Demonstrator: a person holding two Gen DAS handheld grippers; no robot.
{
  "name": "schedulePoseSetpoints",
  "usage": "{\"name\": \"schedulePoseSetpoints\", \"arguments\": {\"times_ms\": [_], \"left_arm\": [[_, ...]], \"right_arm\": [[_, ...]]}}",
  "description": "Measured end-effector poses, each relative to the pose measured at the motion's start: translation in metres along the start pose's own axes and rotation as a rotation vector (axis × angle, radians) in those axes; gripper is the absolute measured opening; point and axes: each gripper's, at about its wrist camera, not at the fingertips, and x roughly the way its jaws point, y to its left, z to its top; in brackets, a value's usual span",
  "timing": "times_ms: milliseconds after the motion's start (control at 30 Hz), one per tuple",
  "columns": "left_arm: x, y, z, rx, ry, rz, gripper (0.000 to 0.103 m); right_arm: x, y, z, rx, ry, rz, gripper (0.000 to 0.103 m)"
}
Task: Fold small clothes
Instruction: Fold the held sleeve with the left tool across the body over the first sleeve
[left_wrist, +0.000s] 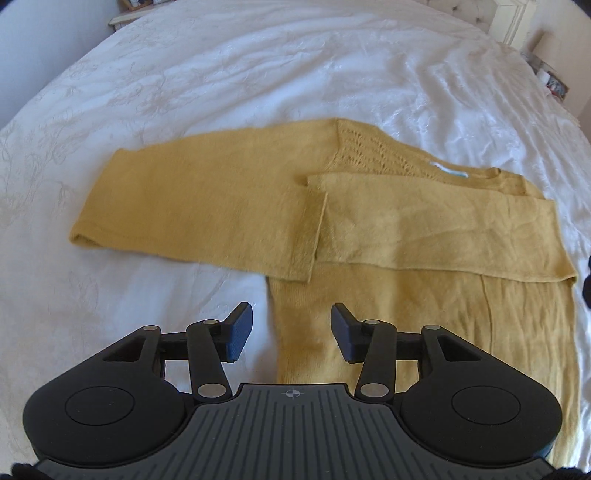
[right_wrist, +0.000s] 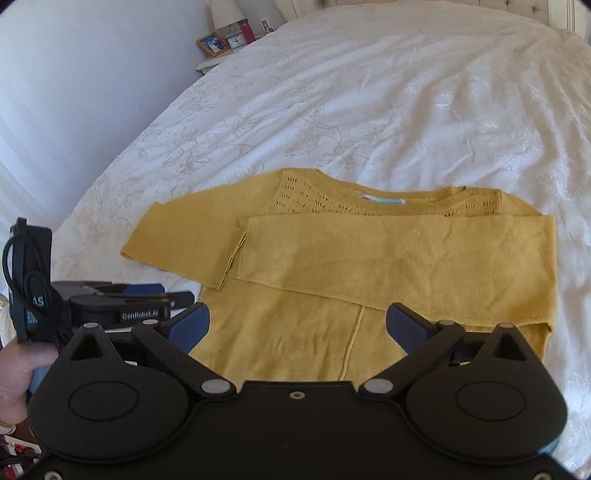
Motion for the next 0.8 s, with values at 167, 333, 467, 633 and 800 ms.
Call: {"name": "schedulePoseSetpoints", "arguments": {"times_ms": [167,333,467,633,800], "left_arm": [[0.021,0.026,-0.016,-0.089,0.068,-0.018,0.046],[0.028,0.047,-0.028,-0.111,0.084,-0.048,0.046],[0.028,0.053,-0.033,-0.117,0.075,-0.083,0.046],[0.029,0.054,-0.033,-0.122,0.068,-0.095,0.046],[0.028,0.058,-0.036,-0.115,0.062,-0.115,0.047]], "right_arm": [[0.033,0.015,0.02,0.042,0.053,0.113,0.102],[0.075,0.024,0.031,0.117,0.132,0.223,0.101],[0.111,0.041,0.039,0.094,0.17,0.207,0.074],[0.155,0.049,0.047,0.117,0.216,0.196,0.061],[0.184,0.049,0.05,0.157,0.227,0.178,0.061]]}}
